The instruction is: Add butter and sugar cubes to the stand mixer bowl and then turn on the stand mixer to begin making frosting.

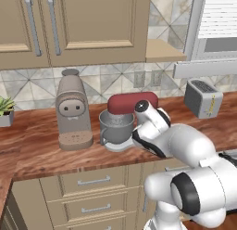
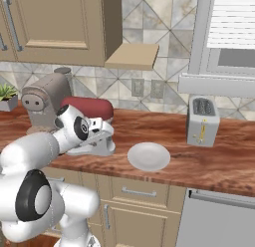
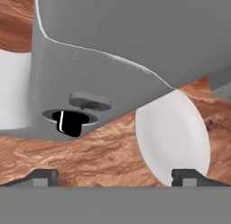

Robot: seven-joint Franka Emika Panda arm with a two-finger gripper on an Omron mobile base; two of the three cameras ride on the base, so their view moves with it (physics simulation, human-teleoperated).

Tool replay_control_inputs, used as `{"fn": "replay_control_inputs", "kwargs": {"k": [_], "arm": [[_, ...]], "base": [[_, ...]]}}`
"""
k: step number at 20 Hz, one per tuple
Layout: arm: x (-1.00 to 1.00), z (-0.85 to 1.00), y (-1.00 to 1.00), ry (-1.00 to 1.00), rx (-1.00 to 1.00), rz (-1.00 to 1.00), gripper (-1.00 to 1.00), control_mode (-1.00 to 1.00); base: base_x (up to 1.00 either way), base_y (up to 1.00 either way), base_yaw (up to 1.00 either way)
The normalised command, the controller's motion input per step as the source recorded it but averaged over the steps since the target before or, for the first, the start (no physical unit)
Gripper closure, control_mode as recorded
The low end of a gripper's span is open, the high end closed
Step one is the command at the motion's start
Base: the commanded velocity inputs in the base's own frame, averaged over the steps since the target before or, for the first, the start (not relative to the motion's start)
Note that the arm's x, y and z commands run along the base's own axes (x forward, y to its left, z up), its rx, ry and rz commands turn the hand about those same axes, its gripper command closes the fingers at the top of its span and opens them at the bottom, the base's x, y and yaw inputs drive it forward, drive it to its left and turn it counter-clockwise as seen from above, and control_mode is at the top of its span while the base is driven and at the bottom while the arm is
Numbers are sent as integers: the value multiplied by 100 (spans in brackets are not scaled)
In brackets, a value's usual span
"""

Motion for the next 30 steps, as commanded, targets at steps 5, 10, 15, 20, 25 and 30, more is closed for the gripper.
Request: {"fn": "replay_control_inputs", "kwargs": {"k": [5, 10, 15, 20, 25, 30], "arm": [[0, -4, 15, 9, 0, 0, -100, -100], [0, 0, 27, 2, 0, 0, -100, -100], [7, 0, 13, -2, 0, 0, -100, -100], [18, 0, 0, -4, 0, 0, -100, -100], [17, 0, 0, -1, 0, 0, -100, -100], [12, 0, 0, 0, 0, 0, -100, -100]], "base": [[0, 0, 0], [0, 0, 0], [0, 0, 0], [0, 0, 0], [0, 0, 0], [0, 0, 0]]}}
